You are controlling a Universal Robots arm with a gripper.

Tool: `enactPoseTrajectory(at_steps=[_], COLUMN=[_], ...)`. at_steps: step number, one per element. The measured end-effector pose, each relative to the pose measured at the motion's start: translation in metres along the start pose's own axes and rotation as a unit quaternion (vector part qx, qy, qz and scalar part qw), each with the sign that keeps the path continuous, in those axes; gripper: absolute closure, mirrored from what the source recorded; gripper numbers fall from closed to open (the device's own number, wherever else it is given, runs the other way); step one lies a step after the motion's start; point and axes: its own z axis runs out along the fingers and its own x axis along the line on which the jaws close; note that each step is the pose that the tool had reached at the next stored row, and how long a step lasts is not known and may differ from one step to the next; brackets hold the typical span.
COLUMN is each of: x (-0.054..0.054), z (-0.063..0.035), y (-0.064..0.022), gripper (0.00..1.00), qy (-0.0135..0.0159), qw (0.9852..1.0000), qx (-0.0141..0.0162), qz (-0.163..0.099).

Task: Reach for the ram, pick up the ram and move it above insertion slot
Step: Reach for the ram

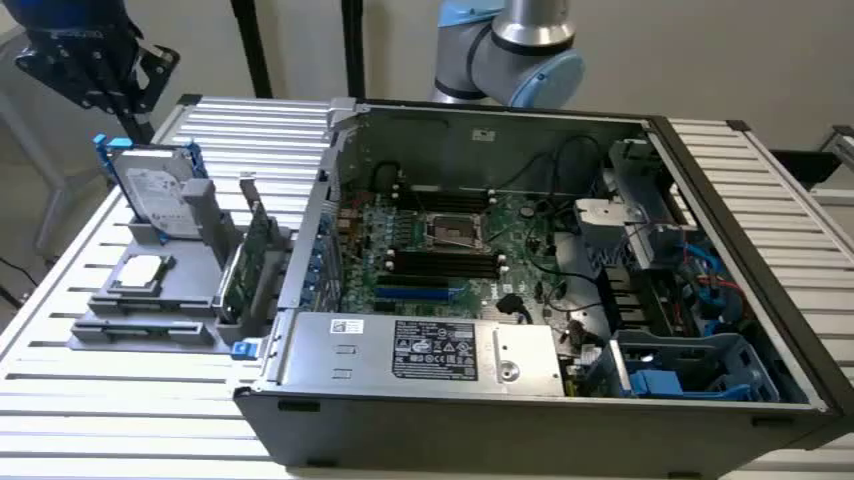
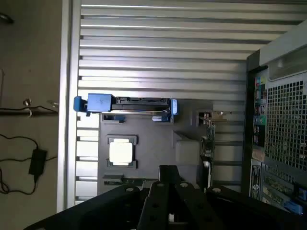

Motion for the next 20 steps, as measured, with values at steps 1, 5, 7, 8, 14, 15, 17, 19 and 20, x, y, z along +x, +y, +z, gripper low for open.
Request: enactPoseTrajectory(at_steps=[1, 5, 7, 8, 14, 15, 17, 19, 20], x=[0.0000, 0.0000, 0.0000, 0.0000, 0.0000, 0.0000, 0.0000, 0.0002, 0.0002], z=[-0.0001, -0.0002, -0.0003, -0.0003, -0.0004, -0.0005, -0.0006, -0.0009, -0.0013], y=[0.0000, 0.0000, 0.0000, 0.0000, 0.0000, -0.0001, -0.0015, -0.0061, -0.0098], gripper=[0.89, 0.89, 0.89, 0.89, 0.89, 0.89, 0.89, 0.89, 0.89], qy=[0.0000, 0.0000, 0.0000, -0.0001, -0.0001, 0.0000, 0.0000, 0.0000, 0.0000], qw=[1.0000, 1.0000, 1.0000, 1.0000, 1.0000, 1.0000, 1.0000, 1.0000, 1.0000], qx=[-0.0003, -0.0016, -0.0022, -0.0026, -0.0032, -0.0032, -0.0032, -0.0032, -0.0032], qz=[0.000, 0.000, 0.000, 0.000, 0.000, 0.000, 0.000, 0.000, 0.000])
